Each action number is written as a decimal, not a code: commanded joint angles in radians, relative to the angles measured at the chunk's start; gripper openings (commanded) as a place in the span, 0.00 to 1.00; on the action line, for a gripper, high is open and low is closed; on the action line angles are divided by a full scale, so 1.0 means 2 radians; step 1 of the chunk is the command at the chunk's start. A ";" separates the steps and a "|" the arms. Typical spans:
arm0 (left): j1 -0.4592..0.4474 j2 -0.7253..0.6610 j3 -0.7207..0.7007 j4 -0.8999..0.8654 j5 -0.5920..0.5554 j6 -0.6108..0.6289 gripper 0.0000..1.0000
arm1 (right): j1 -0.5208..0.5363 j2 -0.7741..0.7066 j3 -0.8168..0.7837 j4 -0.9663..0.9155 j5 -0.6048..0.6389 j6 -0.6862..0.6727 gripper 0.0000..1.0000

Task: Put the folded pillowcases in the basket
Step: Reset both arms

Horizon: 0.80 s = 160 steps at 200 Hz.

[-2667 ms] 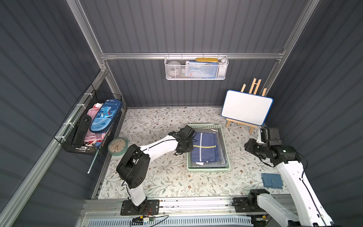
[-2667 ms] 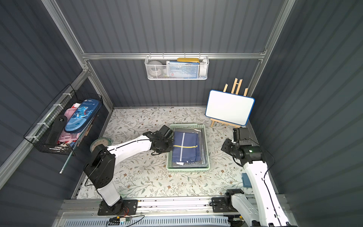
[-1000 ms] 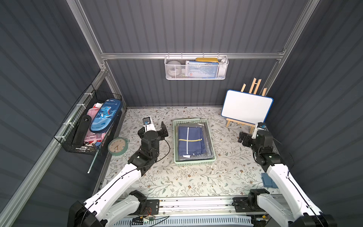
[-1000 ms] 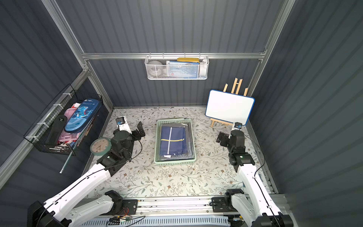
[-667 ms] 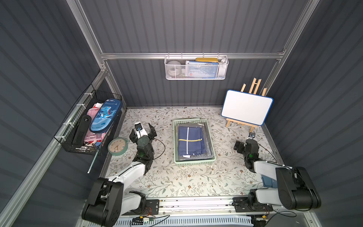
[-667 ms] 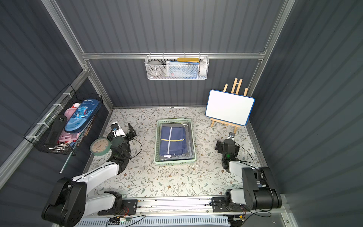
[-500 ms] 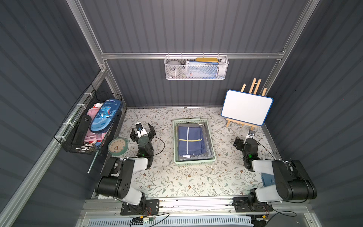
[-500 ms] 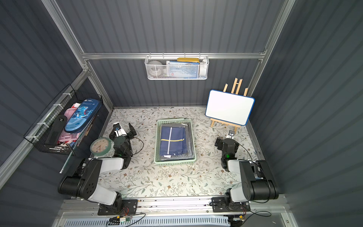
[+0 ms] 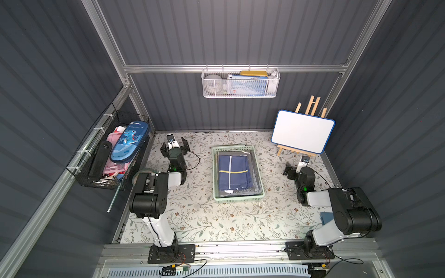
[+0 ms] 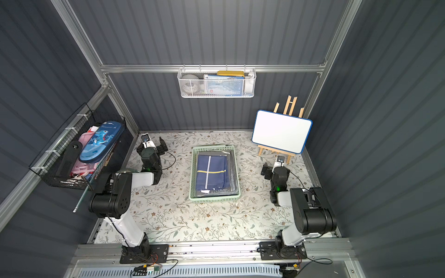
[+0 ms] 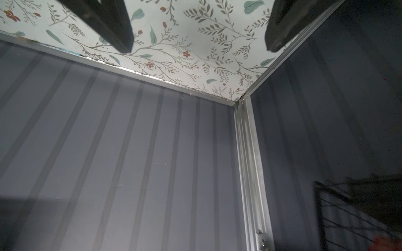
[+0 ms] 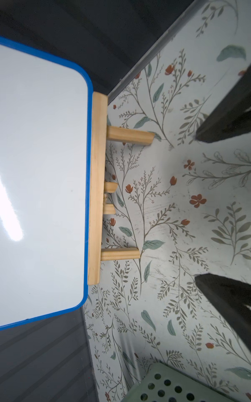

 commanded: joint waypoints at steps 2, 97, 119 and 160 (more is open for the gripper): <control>0.000 -0.024 -0.044 -0.011 0.004 -0.012 0.99 | 0.000 -0.003 0.003 -0.010 -0.004 -0.004 0.99; 0.028 -0.058 -0.207 0.299 0.124 0.007 1.00 | 0.000 -0.002 0.002 -0.003 -0.005 -0.005 0.99; 0.028 -0.060 -0.206 0.292 0.117 0.004 0.99 | 0.000 -0.002 0.002 -0.003 -0.006 -0.005 0.99; 0.028 -0.064 -0.204 0.278 0.118 0.002 0.99 | 0.000 -0.001 0.003 -0.003 -0.005 -0.004 0.99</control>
